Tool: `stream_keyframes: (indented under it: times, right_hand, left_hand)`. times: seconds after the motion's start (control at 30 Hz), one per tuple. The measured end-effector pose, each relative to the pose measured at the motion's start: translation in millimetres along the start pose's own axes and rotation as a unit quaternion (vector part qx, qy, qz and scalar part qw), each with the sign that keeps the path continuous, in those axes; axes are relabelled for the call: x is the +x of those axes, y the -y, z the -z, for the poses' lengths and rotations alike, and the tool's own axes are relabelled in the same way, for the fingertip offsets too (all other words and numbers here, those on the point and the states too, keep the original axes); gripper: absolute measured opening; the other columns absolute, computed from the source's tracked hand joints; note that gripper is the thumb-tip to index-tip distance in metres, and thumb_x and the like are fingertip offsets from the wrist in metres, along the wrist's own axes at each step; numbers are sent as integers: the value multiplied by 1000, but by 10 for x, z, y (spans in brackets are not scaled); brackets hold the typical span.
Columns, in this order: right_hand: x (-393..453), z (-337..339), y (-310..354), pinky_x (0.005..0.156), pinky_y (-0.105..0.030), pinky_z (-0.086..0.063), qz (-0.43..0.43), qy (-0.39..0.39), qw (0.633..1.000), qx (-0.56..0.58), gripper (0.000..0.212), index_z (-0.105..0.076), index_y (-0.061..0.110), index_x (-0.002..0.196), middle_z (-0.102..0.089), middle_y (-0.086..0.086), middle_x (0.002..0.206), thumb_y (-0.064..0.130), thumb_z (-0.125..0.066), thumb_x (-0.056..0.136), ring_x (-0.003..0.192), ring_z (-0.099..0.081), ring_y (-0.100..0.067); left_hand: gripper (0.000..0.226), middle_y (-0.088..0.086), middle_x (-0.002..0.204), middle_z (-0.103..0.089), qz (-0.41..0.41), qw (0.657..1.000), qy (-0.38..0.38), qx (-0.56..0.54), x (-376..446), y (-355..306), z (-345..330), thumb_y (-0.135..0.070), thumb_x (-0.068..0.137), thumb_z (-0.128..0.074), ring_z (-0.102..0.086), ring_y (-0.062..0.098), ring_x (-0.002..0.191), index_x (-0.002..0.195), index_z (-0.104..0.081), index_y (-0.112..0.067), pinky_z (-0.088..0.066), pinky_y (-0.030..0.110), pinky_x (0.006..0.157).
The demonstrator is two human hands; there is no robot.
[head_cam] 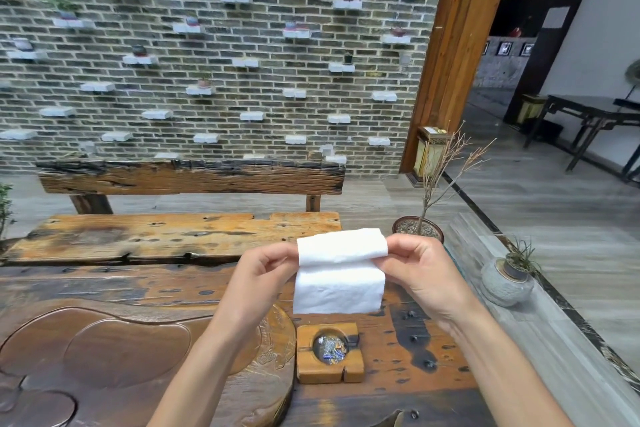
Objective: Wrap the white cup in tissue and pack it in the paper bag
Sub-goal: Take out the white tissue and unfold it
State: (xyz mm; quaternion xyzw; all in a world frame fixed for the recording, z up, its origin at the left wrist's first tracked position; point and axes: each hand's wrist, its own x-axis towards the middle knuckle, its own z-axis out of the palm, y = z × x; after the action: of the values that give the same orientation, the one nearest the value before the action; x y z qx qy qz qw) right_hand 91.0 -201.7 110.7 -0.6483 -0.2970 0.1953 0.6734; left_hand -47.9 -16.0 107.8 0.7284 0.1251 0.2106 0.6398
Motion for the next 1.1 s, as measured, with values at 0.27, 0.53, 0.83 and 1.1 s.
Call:
stream_keyframes:
  times: [0.27, 0.53, 0.83, 1.1]
  right_hand:
    - [-13, 17, -12, 90, -39, -55, 45, -13, 997, -63, 38, -80, 8, 72, -78, -1, 104, -19, -56, 85, 107, -69, -19]
    - [-41, -21, 87, 85, -44, -58, -42, -41, 993, 102, 20, -62, 4, 116, -75, -17, 107, 9, -56, 97, 97, -71, -30]
    - [-33, -28, 29, 74, -32, -55, 8, -87, 996, 22, 19, -72, 17, 92, -74, -8, 87, 3, -76, 81, 83, -67, -18]
    - [-52, -58, 92, 77, -22, -54, 93, -94, 991, -31, 19, -69, 14, 95, -76, -4, 86, 3, -76, 82, 82, -69, -14]
  left_hand:
    - [39, -4, 93, -73, -31, 999, -40, 12, 20, -11, -11, 7, 91, -53, -67, 10, 91, 72, -79, -13, -49, 24, 75]
    - [38, -7, 82, -70, -38, 997, -58, -18, 5, -22, -75, 7, 91, -51, -58, 1, 68, 70, -77, -11, -43, 15, 61]
    - [17, 12, 97, -73, 10, 986, -67, -152, 2, -3, -146, -21, 96, -55, -72, 25, 93, 110, -66, -21, -56, 40, 83]
    - [13, 0, 84, -75, 5, 996, -53, -65, -2, 38, -236, -21, 87, -69, -68, 10, 81, 92, -71, -9, -51, 25, 69]
